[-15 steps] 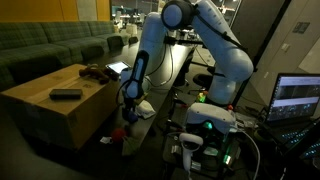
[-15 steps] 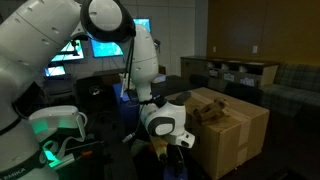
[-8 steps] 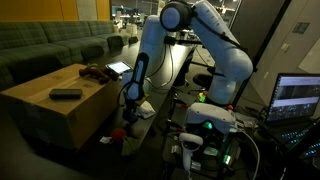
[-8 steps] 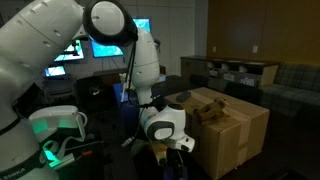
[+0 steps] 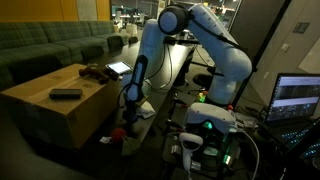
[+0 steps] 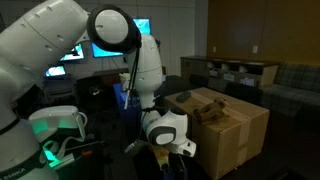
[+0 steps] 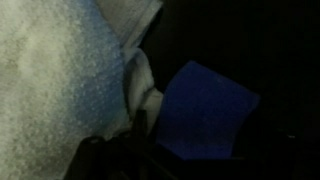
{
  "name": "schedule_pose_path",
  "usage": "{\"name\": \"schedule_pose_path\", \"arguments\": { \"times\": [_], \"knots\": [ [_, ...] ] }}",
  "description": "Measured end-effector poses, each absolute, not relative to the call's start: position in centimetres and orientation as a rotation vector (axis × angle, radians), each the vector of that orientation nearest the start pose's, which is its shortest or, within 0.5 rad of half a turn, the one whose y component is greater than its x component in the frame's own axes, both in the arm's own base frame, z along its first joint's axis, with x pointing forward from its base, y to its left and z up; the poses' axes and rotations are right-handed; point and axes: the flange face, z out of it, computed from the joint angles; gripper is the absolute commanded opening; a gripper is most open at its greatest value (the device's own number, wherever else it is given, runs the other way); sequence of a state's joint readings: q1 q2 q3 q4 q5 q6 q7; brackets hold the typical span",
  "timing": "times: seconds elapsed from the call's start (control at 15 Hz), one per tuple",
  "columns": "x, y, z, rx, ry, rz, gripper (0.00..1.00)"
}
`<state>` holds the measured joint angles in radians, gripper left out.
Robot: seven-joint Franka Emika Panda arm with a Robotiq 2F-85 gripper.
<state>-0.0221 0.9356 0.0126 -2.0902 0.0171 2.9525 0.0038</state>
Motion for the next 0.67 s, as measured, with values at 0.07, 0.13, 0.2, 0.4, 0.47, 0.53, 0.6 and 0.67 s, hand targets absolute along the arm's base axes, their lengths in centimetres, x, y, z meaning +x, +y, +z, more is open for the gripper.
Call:
{"name": "schedule_pose_path", "arguments": {
  "times": [0.07,0.13,0.2,0.4,0.47,0.53,0.6,0.67],
  "knots": [
    [51.1,-0.7,-3.2,-3.126,0.055,0.110,1.00],
    [51.3,-1.0,-3.2,-3.125,0.057,0.106,0.91],
    [51.5,-1.2,-3.2,-3.124,0.055,0.101,0.73],
    [52.1,-1.5,-2.8,-3.114,0.029,0.078,0.49],
    [52.4,-1.5,-2.7,-3.110,0.015,0.069,0.43],
    [52.7,-1.3,-2.5,-3.106,-0.002,0.060,0.38],
    [52.9,-1.0,-2.4,-3.102,-0.020,0.052,0.37],
    [53.1,-0.6,-2.3,-3.096,-0.043,0.045,0.34]
  ]
}}
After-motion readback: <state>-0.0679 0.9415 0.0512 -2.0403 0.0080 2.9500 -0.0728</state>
